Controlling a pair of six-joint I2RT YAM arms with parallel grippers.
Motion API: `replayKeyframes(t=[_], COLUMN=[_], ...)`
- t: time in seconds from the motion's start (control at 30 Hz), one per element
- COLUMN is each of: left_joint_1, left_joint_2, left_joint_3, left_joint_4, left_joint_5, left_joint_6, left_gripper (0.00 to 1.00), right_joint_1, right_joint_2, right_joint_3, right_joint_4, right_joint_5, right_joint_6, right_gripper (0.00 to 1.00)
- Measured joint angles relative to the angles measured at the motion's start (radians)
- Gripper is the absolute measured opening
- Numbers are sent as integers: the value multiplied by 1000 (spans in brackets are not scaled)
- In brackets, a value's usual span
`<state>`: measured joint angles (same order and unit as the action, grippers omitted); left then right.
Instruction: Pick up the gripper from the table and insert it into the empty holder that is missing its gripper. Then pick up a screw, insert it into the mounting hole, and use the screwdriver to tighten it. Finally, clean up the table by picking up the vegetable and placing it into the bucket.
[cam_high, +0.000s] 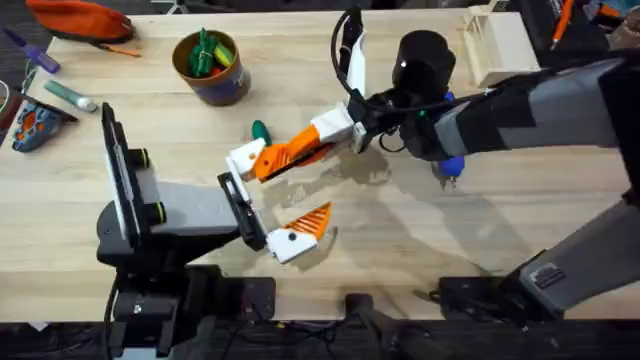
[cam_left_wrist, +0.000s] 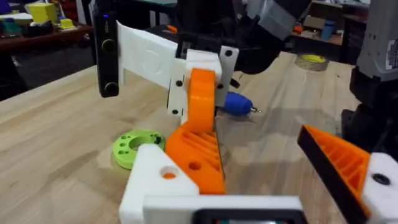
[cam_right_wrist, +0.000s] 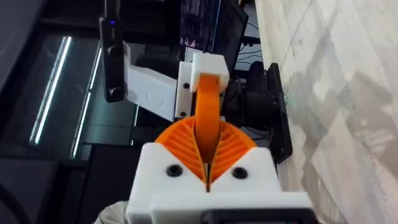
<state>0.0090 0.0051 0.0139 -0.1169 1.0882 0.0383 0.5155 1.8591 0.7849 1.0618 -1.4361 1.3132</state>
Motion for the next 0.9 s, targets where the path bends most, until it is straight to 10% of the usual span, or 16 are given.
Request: replayKeyframes(t=[0.9], left_joint_1=[0], left_joint_2=[0], left_joint_3=[0], left_joint_4=[0], left_joint_5=[-3], left_joint_6=[0], left_gripper=[985], right_joint_1=[6], right_joint_2=[0], right_joint_3=[4], right_joint_4=[0], right_joint_5=[82], right_joint_6=[15], right_gripper=[9])
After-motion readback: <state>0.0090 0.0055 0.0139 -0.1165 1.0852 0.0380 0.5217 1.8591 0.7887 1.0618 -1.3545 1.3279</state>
